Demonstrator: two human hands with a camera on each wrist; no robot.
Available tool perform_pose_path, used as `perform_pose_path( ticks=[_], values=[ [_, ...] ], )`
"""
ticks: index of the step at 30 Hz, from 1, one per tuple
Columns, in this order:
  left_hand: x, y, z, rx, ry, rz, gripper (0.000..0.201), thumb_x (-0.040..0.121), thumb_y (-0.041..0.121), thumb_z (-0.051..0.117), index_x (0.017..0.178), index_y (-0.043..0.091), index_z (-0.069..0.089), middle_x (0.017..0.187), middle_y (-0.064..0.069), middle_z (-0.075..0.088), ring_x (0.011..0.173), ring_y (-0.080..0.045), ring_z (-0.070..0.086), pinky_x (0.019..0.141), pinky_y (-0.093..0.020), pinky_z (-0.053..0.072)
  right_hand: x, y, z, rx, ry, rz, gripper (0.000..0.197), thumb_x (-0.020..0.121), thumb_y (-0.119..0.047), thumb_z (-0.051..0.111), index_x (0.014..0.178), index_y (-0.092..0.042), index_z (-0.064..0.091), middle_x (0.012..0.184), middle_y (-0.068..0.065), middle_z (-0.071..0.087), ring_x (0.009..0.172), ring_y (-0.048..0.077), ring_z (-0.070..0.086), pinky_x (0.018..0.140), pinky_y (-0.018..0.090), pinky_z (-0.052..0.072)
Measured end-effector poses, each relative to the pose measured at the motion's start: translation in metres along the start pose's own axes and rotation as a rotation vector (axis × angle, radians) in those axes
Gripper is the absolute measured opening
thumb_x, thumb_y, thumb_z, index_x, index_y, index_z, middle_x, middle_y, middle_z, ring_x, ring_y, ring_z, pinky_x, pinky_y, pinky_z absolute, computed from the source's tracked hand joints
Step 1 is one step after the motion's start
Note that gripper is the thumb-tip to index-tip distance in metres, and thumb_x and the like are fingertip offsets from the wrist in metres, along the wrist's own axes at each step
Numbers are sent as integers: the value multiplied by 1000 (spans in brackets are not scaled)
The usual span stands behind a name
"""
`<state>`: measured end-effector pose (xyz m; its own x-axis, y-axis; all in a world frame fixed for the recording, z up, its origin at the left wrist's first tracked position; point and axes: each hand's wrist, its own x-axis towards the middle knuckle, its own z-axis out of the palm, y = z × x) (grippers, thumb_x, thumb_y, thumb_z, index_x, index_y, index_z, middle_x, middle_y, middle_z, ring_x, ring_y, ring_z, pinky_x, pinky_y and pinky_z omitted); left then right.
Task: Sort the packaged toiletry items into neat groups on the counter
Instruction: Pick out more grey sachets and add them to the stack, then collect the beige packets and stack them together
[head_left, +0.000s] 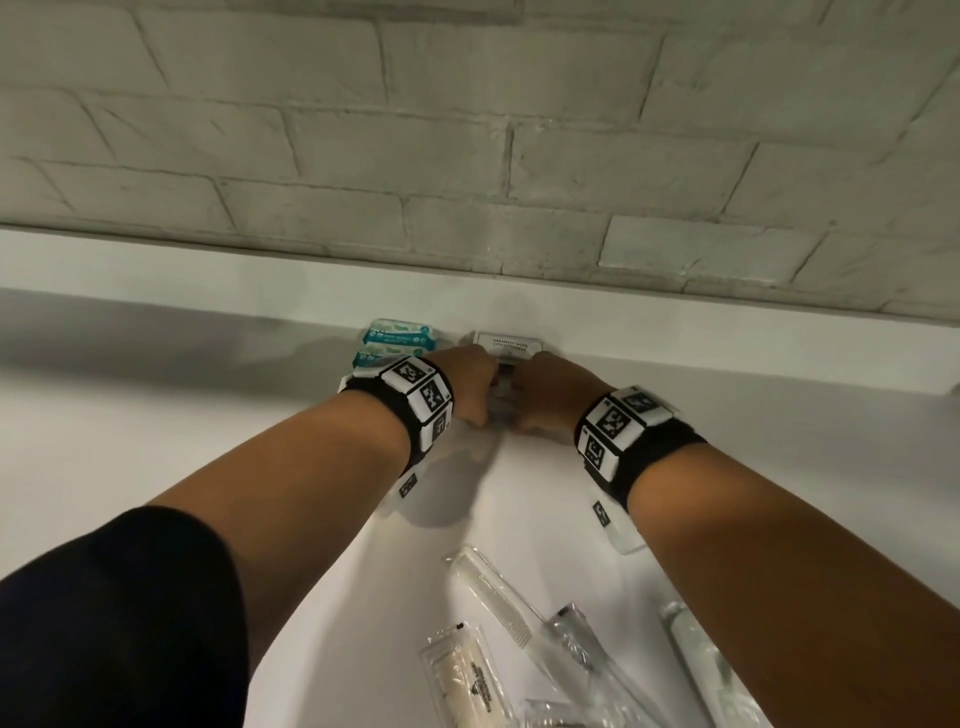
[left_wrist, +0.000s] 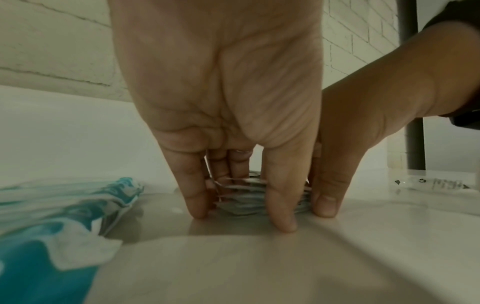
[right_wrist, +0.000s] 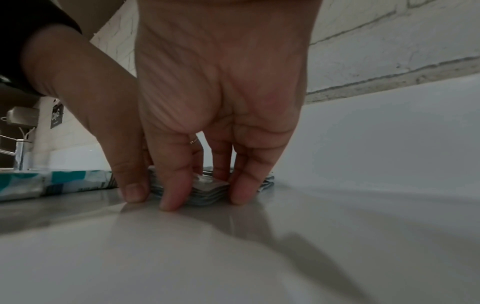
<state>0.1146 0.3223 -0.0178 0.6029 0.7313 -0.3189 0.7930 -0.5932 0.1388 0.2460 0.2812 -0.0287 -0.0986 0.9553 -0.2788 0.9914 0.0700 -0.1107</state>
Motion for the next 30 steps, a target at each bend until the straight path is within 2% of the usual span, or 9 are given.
perform_pose_path(
  ticks=[5,9,11,13,16,20,22,25,30],
  values=[
    [-2,-2,4,8,48,-6,44,69,27,77,106,6,66,106,-13,66,89,-29,67,73,-32,54,-4,5,1,104,26,42,55,65,-26,79,115,-10,61,112,9,65,100,24,63,79,29,52],
    [-23,0,7,13,141,-56,82,64,50,78,127,8,47,124,-13,49,108,-34,56,88,-43,51,-26,16,-6,239,28,116,74,67,-24,82,130,-9,49,127,11,58,113,27,57,85,26,45],
    [-46,7,5,4,241,-76,77,71,48,73,130,9,43,127,-13,46,111,-34,53,91,-45,49,-49,20,-14,279,-14,153,74,72,-26,79,135,-10,44,132,11,54,118,27,53,86,25,41],
    [-76,17,3,-8,337,-3,56,77,41,69,121,10,51,121,-13,51,105,-33,56,86,-42,49,-78,18,-21,242,-61,135,68,78,-30,75,136,-13,45,134,9,53,119,26,52,87,26,40],
    [-125,32,8,33,162,200,28,82,38,66,100,18,61,105,-3,60,90,-21,58,77,-33,48,-129,2,-19,150,-12,-1,38,81,-32,72,116,-24,61,115,0,58,102,21,58,80,27,43],
    [-181,52,35,53,-200,307,30,76,44,69,101,29,61,101,9,56,92,-13,54,80,-34,49,-211,-33,4,109,-173,-157,8,80,-41,66,83,-35,62,87,-14,54,78,11,56,66,28,47],
    [-198,57,56,89,-233,321,38,74,42,70,107,28,58,108,8,53,98,-15,52,83,-35,48,-245,-47,23,39,-266,-180,22,75,-45,68,92,-34,59,93,-13,52,81,12,54,69,31,49],
    [-210,58,75,79,-159,271,46,71,35,73,111,28,51,111,8,50,102,-17,50,80,-35,46,-262,-56,48,-99,-223,-189,51,70,-42,76,112,-25,52,107,-4,47,85,15,42,66,29,37],
    [-218,62,74,90,-181,167,50,73,44,71,115,31,48,111,6,46,106,-19,44,86,-35,45,-266,-62,52,-107,-158,-127,36,74,-34,74,95,-23,48,102,-2,41,85,17,36,60,25,28]
  ],
)
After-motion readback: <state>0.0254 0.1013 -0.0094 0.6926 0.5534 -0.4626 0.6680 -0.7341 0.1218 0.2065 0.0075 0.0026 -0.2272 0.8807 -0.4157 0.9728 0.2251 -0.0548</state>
